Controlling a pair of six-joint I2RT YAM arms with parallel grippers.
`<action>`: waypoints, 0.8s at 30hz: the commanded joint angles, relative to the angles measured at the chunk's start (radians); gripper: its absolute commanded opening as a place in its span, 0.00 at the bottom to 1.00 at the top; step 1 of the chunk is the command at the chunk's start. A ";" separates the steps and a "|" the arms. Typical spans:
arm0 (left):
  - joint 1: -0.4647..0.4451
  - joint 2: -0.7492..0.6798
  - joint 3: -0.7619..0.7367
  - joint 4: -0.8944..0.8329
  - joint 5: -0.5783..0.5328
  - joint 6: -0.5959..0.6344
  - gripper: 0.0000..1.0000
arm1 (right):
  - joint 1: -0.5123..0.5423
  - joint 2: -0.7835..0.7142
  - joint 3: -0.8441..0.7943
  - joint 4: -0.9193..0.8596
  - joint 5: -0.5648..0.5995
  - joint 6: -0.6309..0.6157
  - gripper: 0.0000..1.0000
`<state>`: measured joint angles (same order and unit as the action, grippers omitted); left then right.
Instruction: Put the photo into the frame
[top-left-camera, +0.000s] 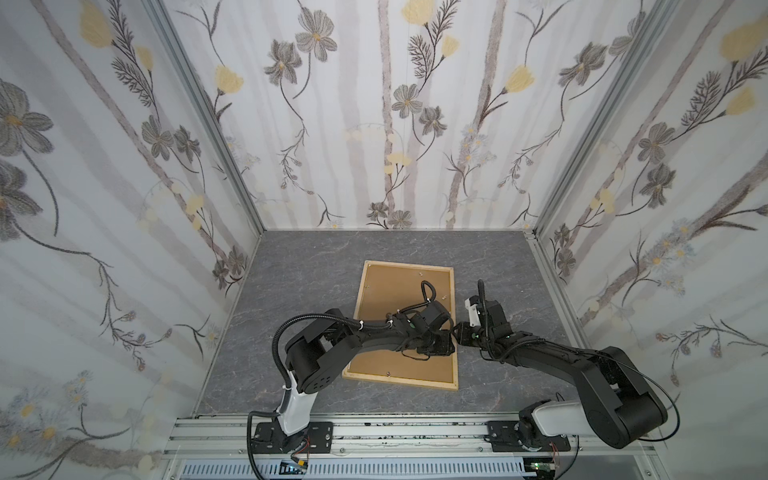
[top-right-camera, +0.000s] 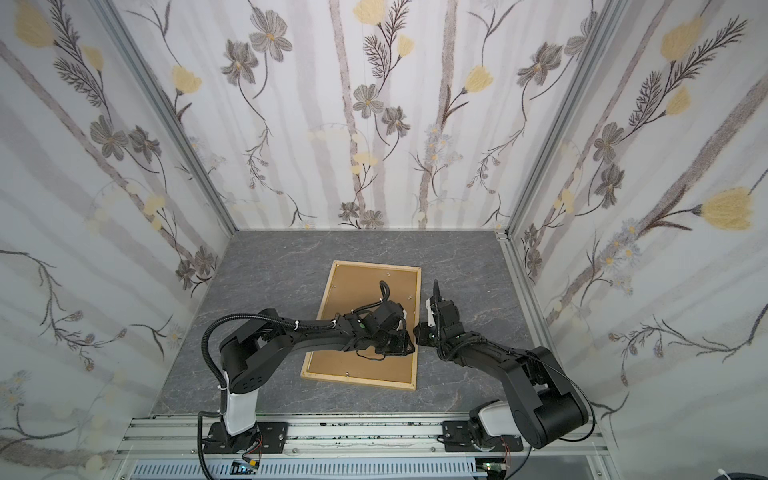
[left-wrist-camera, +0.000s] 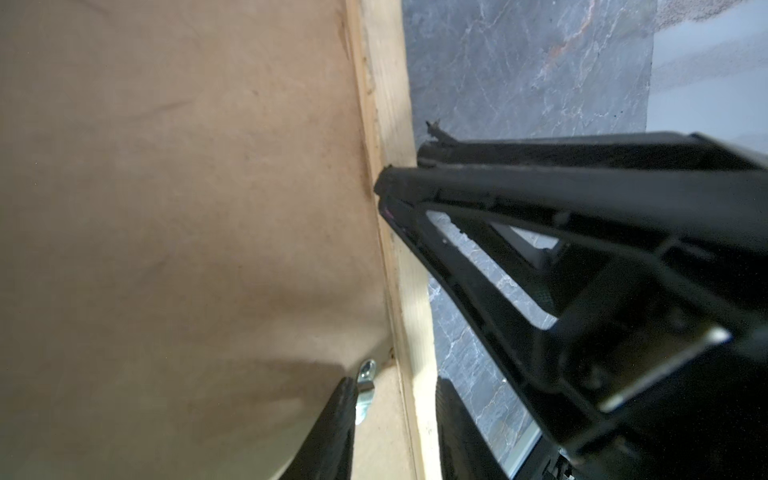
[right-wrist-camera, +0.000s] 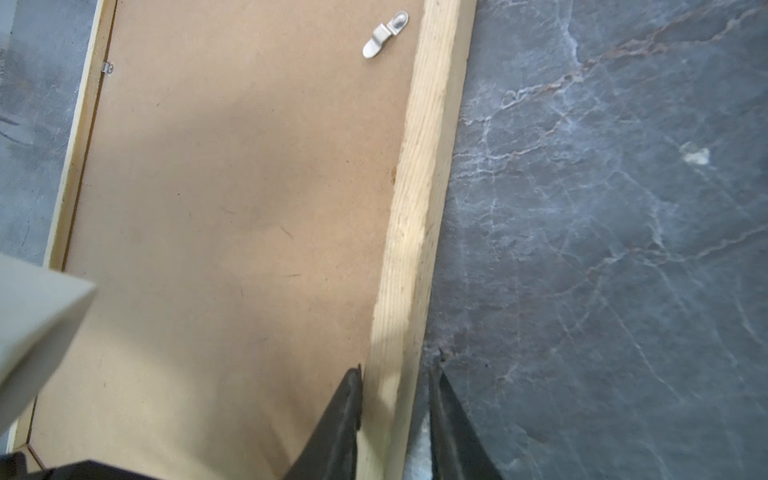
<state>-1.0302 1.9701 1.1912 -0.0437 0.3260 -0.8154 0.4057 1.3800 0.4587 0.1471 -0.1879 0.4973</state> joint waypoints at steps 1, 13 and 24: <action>-0.019 0.015 -0.018 -0.022 0.020 -0.020 0.35 | 0.003 0.002 -0.009 -0.022 0.001 0.013 0.29; -0.027 0.047 -0.026 0.023 0.014 -0.040 0.35 | 0.015 0.001 -0.018 -0.014 -0.007 0.012 0.29; -0.025 0.002 -0.039 0.012 -0.029 -0.033 0.41 | 0.018 -0.008 -0.010 -0.021 -0.018 -0.003 0.29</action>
<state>-1.0557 1.9823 1.1622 0.0689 0.3386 -0.8467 0.4191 1.3769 0.4423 0.1432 -0.1768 0.5106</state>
